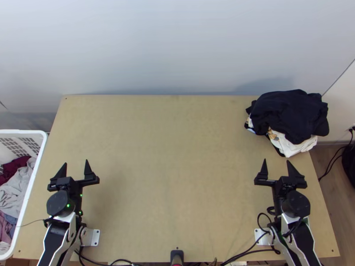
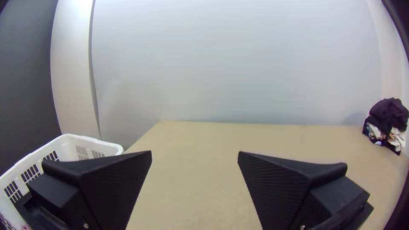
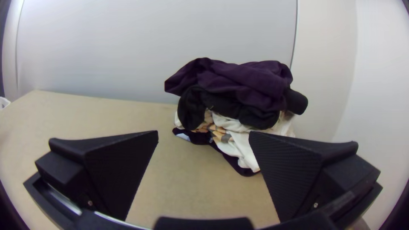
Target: Fold the t-shirt
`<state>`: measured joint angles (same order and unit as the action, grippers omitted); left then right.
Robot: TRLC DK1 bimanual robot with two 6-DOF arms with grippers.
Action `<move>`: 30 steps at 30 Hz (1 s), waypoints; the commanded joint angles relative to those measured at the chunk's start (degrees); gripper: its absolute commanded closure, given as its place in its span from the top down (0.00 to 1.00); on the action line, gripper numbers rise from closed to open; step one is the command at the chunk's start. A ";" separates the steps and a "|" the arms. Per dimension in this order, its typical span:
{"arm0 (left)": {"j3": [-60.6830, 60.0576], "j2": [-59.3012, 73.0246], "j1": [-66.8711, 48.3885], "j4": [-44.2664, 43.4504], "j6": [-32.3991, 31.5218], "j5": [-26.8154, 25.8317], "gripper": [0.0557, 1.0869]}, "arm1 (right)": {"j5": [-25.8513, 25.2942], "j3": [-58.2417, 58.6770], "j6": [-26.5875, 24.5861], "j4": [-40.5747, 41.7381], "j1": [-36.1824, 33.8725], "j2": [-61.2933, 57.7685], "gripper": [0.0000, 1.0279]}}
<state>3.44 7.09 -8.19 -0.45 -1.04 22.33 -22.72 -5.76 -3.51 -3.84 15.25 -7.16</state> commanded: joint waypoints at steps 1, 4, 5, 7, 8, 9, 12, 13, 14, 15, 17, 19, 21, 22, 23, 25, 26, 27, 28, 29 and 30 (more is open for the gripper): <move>-3.62 -7.09 -1.22 -3.24 -0.10 -0.18 0.96 | -0.57 2.95 1.40 -1.79 -2.24 5.05 0.96; -3.62 -7.09 -1.39 -3.24 -0.10 -0.27 0.96 | -0.66 3.03 0.78 -1.53 -2.33 7.51 0.96; -3.62 -7.09 -1.39 -3.24 -0.10 -0.27 0.96 | -0.57 2.95 0.96 -1.70 -2.24 7.33 0.96; -3.62 -7.09 -1.39 -3.24 -0.10 -0.27 0.96 | -0.57 2.95 1.05 -1.79 -1.53 7.33 0.96; -3.62 -7.09 -1.39 -3.24 -0.10 -0.27 0.96 | -0.57 2.95 1.05 -1.79 -1.53 7.33 0.96; -3.62 -7.09 -1.39 -3.24 -0.10 -0.27 0.96 | -0.57 2.95 1.05 -1.79 -1.53 7.25 0.96; -3.71 -7.09 -1.39 -3.24 -0.10 -0.27 0.96 | -0.57 2.95 1.05 -1.79 -1.53 7.25 0.96; -3.62 -7.09 -1.39 -3.24 -0.10 -0.27 0.96 | -0.57 2.95 1.05 -1.79 -1.62 7.25 0.96; -3.71 -7.09 -1.39 -3.24 -0.10 -0.27 0.96 | -0.57 2.95 1.05 -1.79 -1.62 7.25 0.96; -3.71 -7.09 -1.39 -3.24 -0.10 -0.27 0.96 | -0.57 2.95 1.05 -1.79 -1.62 7.33 0.96; -3.62 -7.09 -1.39 -3.24 -0.10 -0.27 0.96 | -0.57 2.95 1.05 -1.79 -1.62 7.25 0.96; -3.62 -7.09 -1.39 -3.24 -0.10 -0.27 0.96 | -0.57 2.95 1.05 -1.79 -1.62 7.33 0.96; -3.62 -7.09 -1.39 -3.24 -0.10 -0.27 0.96 | -0.57 2.95 1.05 -1.79 -1.62 7.33 0.96; -3.62 -7.09 -1.39 -3.24 -0.10 -0.27 0.96 | -0.57 2.95 1.05 -1.79 -1.62 7.25 0.96; -3.62 -7.09 -1.39 -3.24 -0.10 -0.27 0.96 | -0.57 2.95 1.05 -1.79 -1.53 7.25 0.96; -3.62 -7.09 -1.39 -3.24 -0.10 -0.27 0.96 | -0.57 2.95 1.05 -1.79 -1.53 7.25 0.96; -3.62 -7.09 -1.39 -3.24 -0.10 -0.27 0.96 | -0.57 2.95 1.05 -1.79 -1.62 7.33 0.96; -3.62 -7.09 -1.39 -3.24 -0.10 -0.27 0.96 | -0.57 2.95 1.05 -1.79 -1.62 7.25 0.96; -3.62 -7.09 -1.39 -3.24 -0.10 -0.27 0.96 | -0.57 2.95 1.05 -1.79 -1.62 7.25 0.96; -3.62 -7.09 -1.39 -3.24 -0.10 -0.27 0.96 | -0.57 2.95 1.05 -1.79 -1.62 7.33 0.96; -3.62 -7.09 -1.39 -3.24 -0.10 -0.27 0.96 | -0.57 2.95 1.05 -1.79 -1.62 7.33 0.96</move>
<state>-0.14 0.03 -9.58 -3.68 -1.21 22.09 -23.35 -2.83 -2.42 -5.61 13.63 0.08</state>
